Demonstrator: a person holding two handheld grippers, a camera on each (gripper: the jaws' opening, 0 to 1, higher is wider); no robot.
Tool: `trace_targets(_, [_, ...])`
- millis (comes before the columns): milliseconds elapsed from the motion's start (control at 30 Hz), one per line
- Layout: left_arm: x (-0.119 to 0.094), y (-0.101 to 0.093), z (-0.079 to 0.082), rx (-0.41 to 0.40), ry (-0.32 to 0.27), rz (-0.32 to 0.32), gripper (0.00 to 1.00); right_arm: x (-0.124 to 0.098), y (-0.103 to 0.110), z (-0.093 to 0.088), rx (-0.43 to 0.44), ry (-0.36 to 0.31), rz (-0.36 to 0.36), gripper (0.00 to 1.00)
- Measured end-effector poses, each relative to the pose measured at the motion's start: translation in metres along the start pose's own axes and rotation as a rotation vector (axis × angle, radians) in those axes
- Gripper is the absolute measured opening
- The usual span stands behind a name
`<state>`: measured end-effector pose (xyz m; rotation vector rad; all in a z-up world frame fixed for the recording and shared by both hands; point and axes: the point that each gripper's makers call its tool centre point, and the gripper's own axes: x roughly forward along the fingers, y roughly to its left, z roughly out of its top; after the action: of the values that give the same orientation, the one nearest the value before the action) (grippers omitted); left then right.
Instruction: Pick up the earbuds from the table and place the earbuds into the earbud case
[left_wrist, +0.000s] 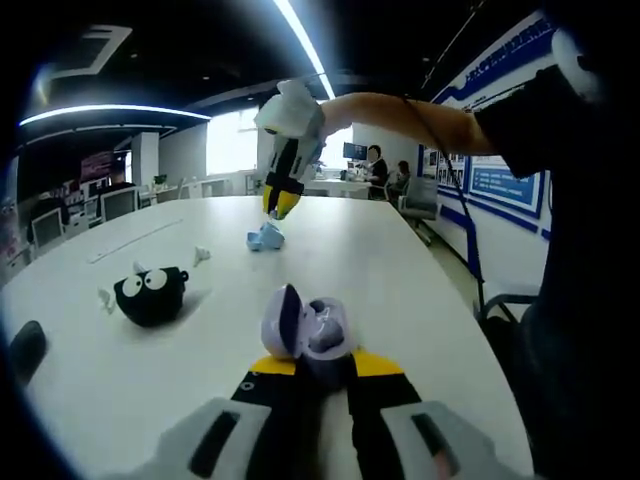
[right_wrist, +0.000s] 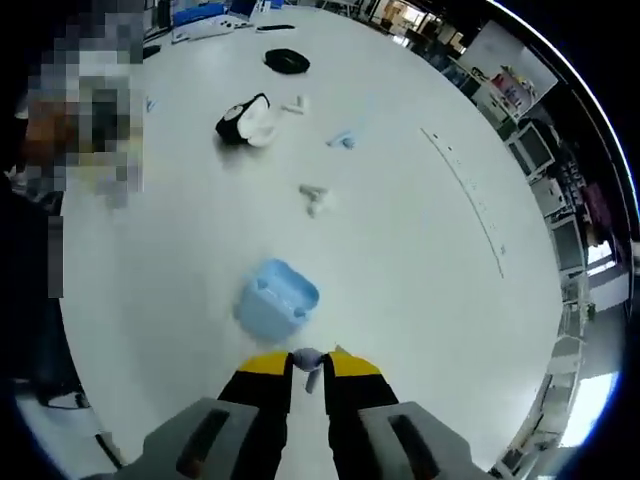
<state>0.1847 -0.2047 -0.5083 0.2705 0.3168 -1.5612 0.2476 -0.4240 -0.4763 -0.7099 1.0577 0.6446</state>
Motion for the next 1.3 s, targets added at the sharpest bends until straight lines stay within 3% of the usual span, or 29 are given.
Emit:
trace_targets(367, [0.000, 0.000, 0.000, 0.002, 0.002, 0.001, 0.19, -0.043, 0.027, 0.033, 0.068, -0.282, -0.070, 0.12])
trace_targets(700, [0.000, 0.001, 0.001, 0.001, 0.003, 0.003, 0.19, -0.066, 0.055, 0.064, 0.161, -0.509, -0.028, 0.12])
trace_targets(900, [0.000, 0.001, 0.001, 0.002, 0.003, 0.003, 0.19, -0.077, 0.066, 0.079, 0.258, -0.639, -0.009, 0.12])
trace_targets(1100, [0.000, 0.001, 0.001, 0.004, 0.002, 0.005, 0.19, -0.089, 0.071, 0.094, 0.453, -0.828, 0.070, 0.12])
trace_targets(1300, [0.000, 0.000, 0.001, 0.005, 0.001, 0.006, 0.19, -0.088, 0.081, 0.099, 0.549, -0.914, 0.110, 0.12])
